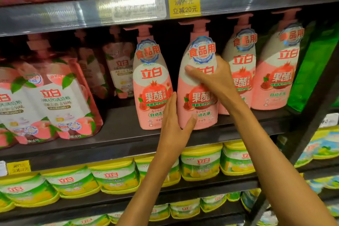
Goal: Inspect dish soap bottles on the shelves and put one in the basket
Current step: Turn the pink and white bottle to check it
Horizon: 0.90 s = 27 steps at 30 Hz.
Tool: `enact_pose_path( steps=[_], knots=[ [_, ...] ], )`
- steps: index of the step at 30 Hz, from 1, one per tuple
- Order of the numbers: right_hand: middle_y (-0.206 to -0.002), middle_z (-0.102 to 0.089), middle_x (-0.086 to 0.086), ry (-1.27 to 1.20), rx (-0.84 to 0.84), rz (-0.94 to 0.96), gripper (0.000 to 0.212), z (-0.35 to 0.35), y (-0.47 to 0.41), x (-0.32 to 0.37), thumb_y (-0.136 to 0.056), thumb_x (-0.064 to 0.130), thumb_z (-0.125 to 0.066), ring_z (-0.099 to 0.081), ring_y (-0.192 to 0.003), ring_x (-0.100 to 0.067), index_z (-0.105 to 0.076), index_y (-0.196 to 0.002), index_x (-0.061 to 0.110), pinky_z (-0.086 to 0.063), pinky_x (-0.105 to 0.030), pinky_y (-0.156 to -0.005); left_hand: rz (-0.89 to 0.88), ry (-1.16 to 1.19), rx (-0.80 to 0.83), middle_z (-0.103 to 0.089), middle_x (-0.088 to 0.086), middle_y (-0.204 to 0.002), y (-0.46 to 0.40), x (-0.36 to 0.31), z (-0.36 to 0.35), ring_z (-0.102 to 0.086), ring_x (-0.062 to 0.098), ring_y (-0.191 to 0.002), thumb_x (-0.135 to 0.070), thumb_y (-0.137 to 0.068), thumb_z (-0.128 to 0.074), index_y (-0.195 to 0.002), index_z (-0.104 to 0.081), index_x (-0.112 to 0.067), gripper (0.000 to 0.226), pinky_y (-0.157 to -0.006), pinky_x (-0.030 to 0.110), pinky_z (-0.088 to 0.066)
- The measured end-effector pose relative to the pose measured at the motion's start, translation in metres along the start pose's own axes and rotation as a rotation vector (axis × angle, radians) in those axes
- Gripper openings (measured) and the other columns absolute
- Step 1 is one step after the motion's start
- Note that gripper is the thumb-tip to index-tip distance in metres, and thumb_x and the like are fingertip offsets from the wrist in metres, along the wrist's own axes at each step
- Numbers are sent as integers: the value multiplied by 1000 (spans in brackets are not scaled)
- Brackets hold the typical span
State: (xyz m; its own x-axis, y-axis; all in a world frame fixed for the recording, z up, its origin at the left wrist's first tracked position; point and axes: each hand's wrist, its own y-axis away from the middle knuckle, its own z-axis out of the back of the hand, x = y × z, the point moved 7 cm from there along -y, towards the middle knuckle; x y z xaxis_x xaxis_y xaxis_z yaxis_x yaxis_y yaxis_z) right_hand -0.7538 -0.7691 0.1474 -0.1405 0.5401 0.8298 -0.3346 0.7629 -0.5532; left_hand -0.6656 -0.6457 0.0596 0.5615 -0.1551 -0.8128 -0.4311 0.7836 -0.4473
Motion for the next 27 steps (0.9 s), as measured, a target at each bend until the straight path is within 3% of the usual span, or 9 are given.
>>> enact_pose_path(
  steps=[3, 6, 8, 11, 15, 20, 22, 24, 27],
  knots=[
    [-84, -73, 13, -68, 99, -41, 40, 1, 12, 15, -72, 25, -84, -70, -77, 1, -62, -104, 17, -52, -12, -64, 33, 111, 16, -36, -2, -149, 2, 3, -3, -37, 12, -136, -35, -84, -69, -149, -23, -23, 81, -108, 45, -40],
    [-82, -76, 14, -176, 172, -78, 36, -1, 30, 30, -68, 27, -84, -72, -76, -3, -64, -97, 22, -53, -14, -62, 113, 305, 100, -57, -4, -127, 11, 2, -9, -58, 5, -113, -40, -70, -79, -135, -41, -28, 77, -91, 34, -55],
    [-83, -77, 5, -281, 181, -136, 29, -1, 42, 31, -68, 27, -82, -74, -76, -11, -69, -93, 21, -55, -19, -62, 137, 460, 116, -66, -5, -111, 22, 0, -9, -66, 8, -102, -43, -62, -76, -119, -51, -33, 63, -76, 24, -57],
    [-85, -77, -5, -404, 151, -295, 32, 1, 60, 24, -65, 36, -83, -75, -76, -18, -73, -89, 19, -56, -24, -60, 184, 611, 148, -74, -1, -102, 39, -3, -4, -71, 16, -94, -41, -62, -74, -110, -61, -25, 52, -69, 22, -57],
    [-93, -77, -5, -502, 208, -355, 28, 1, 69, 22, -77, 37, -77, -74, -83, -17, -72, -98, 19, -57, -25, -66, 223, 668, 242, -73, 10, -105, 52, -7, 9, -70, 26, -97, -41, -63, -73, -115, -63, -17, 58, -76, 33, -59],
    [-104, -75, -11, -907, 333, -398, 45, -19, 77, 25, -61, 43, -82, -72, -96, -23, -79, -98, 16, -60, -38, -80, 274, 653, 387, -72, 7, -110, 70, -4, 6, -68, 23, -104, -62, -63, -75, -112, -66, -28, 61, -82, 33, -57],
    [-106, -72, -14, -848, 298, -425, 49, -21, 76, 23, -68, 37, -84, -70, -98, -27, -72, -109, 13, -58, -42, -86, 345, 631, 400, -71, 2, -115, 74, 5, 7, -65, 20, -110, -71, -63, -69, -120, -62, -32, 70, -91, 43, -53],
    [-102, -74, -12, -740, 225, -453, 38, -18, 78, 18, -79, 36, -70, -71, -94, -25, -67, -110, 14, -59, -41, -82, 371, 547, 410, -69, -3, -118, 71, 11, 10, -62, 17, -116, -77, -67, -59, -124, -59, -35, 71, -102, 51, -43],
    [-96, -76, -11, -528, 108, -417, 28, -12, 89, 17, -83, 37, -70, -73, -91, -26, -70, -102, 16, -58, -38, -75, 445, 589, 369, -72, -4, -113, 70, 19, 6, -65, 15, -110, -81, -66, -53, -113, -68, -36, 67, -105, 48, -42]
  ],
)
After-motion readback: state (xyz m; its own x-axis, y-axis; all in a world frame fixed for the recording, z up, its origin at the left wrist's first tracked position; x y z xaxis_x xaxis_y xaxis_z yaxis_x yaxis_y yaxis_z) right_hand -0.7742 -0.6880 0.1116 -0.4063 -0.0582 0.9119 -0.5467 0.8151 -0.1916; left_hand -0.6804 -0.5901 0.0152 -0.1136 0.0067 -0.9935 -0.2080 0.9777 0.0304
